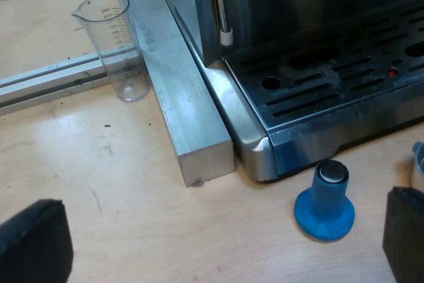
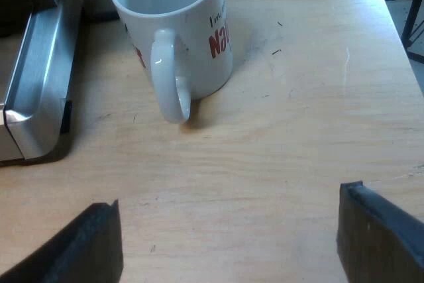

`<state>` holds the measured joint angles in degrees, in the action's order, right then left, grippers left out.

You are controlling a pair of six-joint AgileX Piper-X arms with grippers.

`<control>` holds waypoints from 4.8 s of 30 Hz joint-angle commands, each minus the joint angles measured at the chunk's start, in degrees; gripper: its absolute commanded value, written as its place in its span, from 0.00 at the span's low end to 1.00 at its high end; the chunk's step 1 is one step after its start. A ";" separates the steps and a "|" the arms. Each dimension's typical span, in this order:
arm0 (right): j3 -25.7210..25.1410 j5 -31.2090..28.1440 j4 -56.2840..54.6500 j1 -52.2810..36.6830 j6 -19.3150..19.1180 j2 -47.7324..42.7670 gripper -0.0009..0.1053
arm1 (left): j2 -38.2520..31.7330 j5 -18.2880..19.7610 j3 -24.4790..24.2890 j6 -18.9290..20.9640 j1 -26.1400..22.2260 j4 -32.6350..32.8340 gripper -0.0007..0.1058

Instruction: Put the handle in the coffee machine

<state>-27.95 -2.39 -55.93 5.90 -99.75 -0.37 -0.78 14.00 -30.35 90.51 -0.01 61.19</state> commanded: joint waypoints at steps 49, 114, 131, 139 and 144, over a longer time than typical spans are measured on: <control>-21.24 26.97 -14.30 -0.38 -1.98 12.05 0.66 | 6.06 18.26 -10.23 0.81 2.97 3.90 0.92; -29.48 5.67 -5.87 43.15 15.24 64.50 0.27 | 31.96 25.50 -10.91 -16.25 27.69 6.04 0.85; -27.04 6.25 -5.08 44.26 18.98 71.02 0.01 | 31.96 25.67 -10.81 -18.86 27.69 8.22 0.85; -20.69 6.12 3.22 50.44 21.59 73.47 0.01 | 31.96 25.67 -10.81 -18.86 27.69 8.22 0.85; -18.82 6.12 8.46 53.85 22.77 76.64 0.01 | 31.96 25.67 -10.81 -18.86 27.69 8.22 0.85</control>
<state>-46.88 3.53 -48.39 59.30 -77.95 75.38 31.14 39.73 -40.99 72.08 27.38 69.19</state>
